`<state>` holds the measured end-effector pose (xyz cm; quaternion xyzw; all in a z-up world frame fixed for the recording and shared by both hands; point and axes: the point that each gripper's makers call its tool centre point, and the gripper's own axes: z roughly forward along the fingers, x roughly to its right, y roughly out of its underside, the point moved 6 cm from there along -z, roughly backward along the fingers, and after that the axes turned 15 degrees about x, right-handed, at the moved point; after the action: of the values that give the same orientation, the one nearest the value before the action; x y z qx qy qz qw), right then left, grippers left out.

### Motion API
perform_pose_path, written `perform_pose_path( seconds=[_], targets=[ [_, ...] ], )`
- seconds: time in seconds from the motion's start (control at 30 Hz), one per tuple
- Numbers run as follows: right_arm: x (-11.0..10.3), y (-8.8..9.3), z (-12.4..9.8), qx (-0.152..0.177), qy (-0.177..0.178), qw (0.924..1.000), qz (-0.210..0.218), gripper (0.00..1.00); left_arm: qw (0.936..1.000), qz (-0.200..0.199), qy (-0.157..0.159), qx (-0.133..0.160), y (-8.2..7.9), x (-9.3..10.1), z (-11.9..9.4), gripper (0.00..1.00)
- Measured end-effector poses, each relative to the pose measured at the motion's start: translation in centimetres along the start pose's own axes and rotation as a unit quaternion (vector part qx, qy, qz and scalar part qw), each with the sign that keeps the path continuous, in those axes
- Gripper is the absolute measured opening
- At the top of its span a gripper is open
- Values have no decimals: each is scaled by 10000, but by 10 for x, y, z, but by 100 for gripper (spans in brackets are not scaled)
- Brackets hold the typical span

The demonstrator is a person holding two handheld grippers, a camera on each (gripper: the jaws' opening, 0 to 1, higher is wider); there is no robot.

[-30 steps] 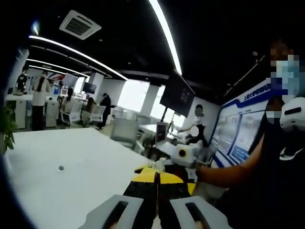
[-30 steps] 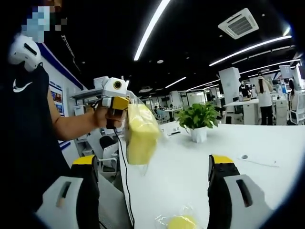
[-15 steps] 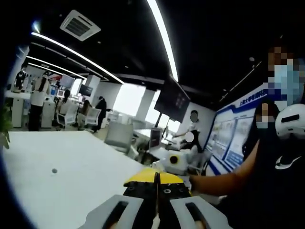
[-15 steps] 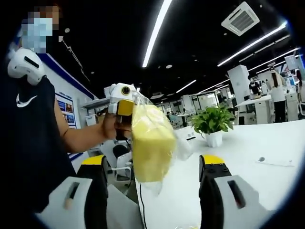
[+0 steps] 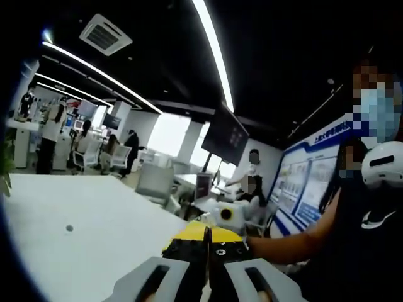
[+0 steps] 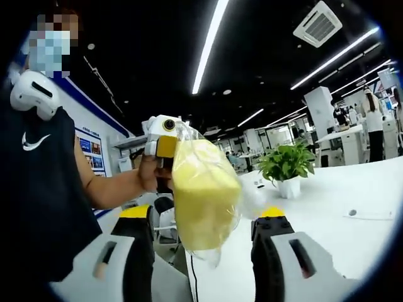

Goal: Compare the silicone blocks by pressing each to a similar depth, holding the contact briefly, and releasing to observe deformation and rebound differences across the visible hardness samples.

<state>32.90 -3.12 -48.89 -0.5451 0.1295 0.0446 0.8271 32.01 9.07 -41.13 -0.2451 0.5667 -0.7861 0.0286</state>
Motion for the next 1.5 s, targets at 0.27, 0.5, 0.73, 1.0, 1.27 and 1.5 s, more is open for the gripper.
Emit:
perform_pose_path(
  seconds=[0.27,0.5,0.73,1.0,1.27,1.5],
  targets=[
    [2,-6,-1,184,32,9998,91,32,10000,-24,48,10,-1,1,2,0],
    [-1,-8,0,12,41,10000,90,22,10000,-21,37,14,-3,-1,-2,0],
    [0,-7,1,-71,67,9995,298,14,9999,-93,24,60,-1,-1,-4,0],
    [0,-9,3,-315,169,9986,395,6,9995,315,-29,81,0,-5,-4,0],
    [-1,-2,2,-542,245,9978,309,3,9993,296,-232,-13,5,-10,-8,0],
    [-1,1,3,-637,212,9974,264,2,9994,220,-269,-61,7,-13,-12,0]
  ],
)
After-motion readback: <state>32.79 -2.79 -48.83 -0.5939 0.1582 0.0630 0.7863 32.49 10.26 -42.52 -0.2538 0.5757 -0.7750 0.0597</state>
